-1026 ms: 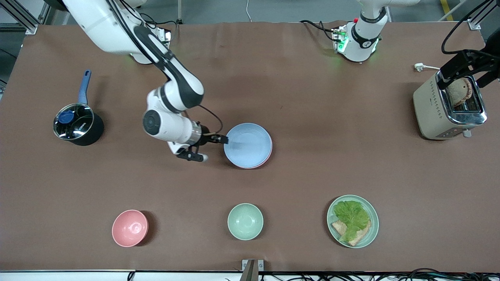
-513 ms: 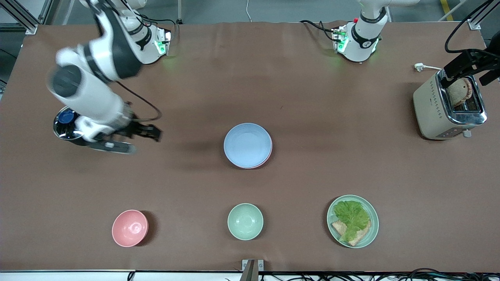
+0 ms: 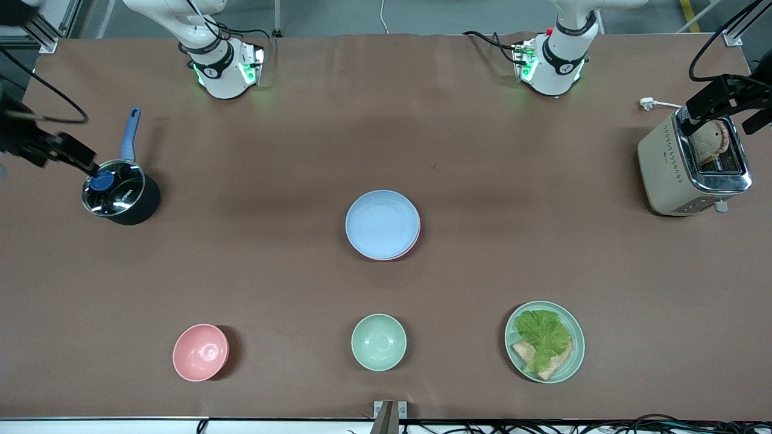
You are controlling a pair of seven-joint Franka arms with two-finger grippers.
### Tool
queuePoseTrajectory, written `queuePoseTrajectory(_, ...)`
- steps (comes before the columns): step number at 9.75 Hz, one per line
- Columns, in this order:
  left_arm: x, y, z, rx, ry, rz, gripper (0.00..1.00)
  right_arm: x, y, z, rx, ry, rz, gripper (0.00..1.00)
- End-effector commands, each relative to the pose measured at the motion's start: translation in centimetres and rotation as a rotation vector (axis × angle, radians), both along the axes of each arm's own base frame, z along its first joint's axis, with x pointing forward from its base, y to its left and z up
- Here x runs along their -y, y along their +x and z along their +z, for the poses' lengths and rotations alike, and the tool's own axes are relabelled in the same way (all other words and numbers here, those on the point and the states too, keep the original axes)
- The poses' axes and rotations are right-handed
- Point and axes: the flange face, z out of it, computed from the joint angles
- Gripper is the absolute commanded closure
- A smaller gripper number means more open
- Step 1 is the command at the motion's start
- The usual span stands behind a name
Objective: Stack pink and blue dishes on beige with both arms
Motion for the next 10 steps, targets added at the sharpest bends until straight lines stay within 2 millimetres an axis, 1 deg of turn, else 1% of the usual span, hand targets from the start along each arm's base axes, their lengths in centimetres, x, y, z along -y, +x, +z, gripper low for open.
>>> queuePoseTrajectory(1,-0.07,0.32,-1.5,-0.037,0.021,-0.021,0.0,2.76,0.21,1.84,0.027,0.072,-0.041,0.0)
queuePoseTrajectory(3,0.03,0.36,-1.51,-0.037,0.019,-0.007,0.0,3.01,-0.1,1.09,-0.017,0.071,-0.044,0.0)
queuePoseTrajectory(10,0.03,0.34,-1.52,-0.039,0.019,-0.004,0.0,2.96,-0.23,1.1,-0.024,0.06,-0.022,0.0)
